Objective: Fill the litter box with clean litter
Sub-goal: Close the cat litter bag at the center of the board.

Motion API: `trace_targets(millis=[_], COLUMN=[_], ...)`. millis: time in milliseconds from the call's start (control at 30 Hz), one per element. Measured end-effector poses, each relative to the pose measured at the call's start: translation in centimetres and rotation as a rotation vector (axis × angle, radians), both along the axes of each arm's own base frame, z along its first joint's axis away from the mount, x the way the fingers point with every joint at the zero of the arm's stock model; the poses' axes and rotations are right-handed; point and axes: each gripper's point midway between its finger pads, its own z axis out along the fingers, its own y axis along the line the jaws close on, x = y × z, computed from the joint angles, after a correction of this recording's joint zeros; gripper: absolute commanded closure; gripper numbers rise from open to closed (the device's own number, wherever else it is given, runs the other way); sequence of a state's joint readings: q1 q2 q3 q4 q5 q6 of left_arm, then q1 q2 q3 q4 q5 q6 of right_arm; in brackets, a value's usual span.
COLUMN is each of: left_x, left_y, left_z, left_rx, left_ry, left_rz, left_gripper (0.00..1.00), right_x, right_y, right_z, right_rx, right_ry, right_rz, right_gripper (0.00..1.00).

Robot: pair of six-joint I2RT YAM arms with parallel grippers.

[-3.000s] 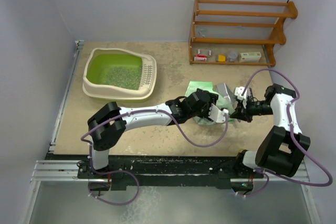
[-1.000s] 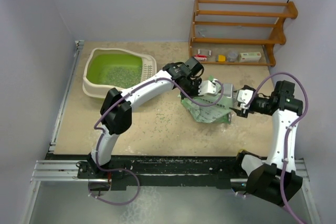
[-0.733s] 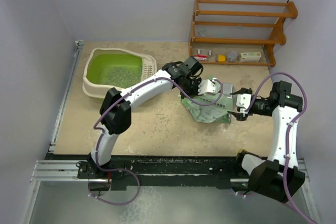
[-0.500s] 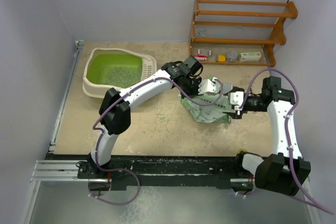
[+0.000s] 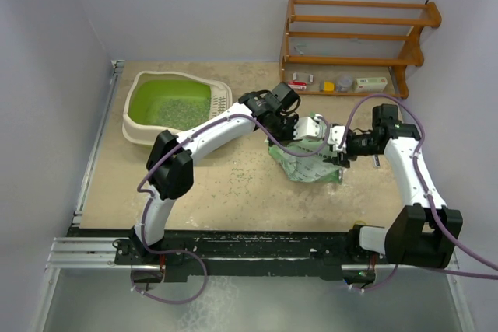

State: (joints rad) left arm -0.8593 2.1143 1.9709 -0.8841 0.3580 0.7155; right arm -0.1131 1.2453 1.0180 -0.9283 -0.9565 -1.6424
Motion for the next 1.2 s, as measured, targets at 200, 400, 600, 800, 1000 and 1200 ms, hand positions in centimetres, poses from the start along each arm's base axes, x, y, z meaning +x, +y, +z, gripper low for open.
trace_targets(millis=[200,400,600,800,1000,1200], left_x=[-0.2,-0.2,-0.1,-0.6,-0.9,-1.0], left_y=[-0.2,-0.2,0.0,1.5,3.9,4.2], left_z=[0.2,0.4,0.3,1.7,4.9,4.8], left_rx=[-0.01,-0.015,-0.009,-0.045,-0.145,-0.254], left_ry=[0.006,0.006,0.0,-0.039,-0.138,-0.232], left_rz=[-0.007,-0.009,-0.004,0.024,0.09,0.095], left_gripper=[0.97,0.97,0.97,0.84,0.65,0.56], right_x=[-0.3,-0.3,0.4,2.1,3.6,3.6], right_y=[-0.3,-0.4,-0.5,0.0,0.4,0.5], right_z=[-1.6,-2.1,-1.9,-1.3,-1.0,-1.0], right_rx=[-0.014,-0.025,0.004,0.094,0.162,0.181], right_ry=[0.058,0.088,0.15,0.198,0.206,0.218], right_rz=[-0.021,-0.047,-0.118,-0.203,-0.247,-0.248], right_gripper=[0.67,1.0,1.0,1.0,1.0,1.0])
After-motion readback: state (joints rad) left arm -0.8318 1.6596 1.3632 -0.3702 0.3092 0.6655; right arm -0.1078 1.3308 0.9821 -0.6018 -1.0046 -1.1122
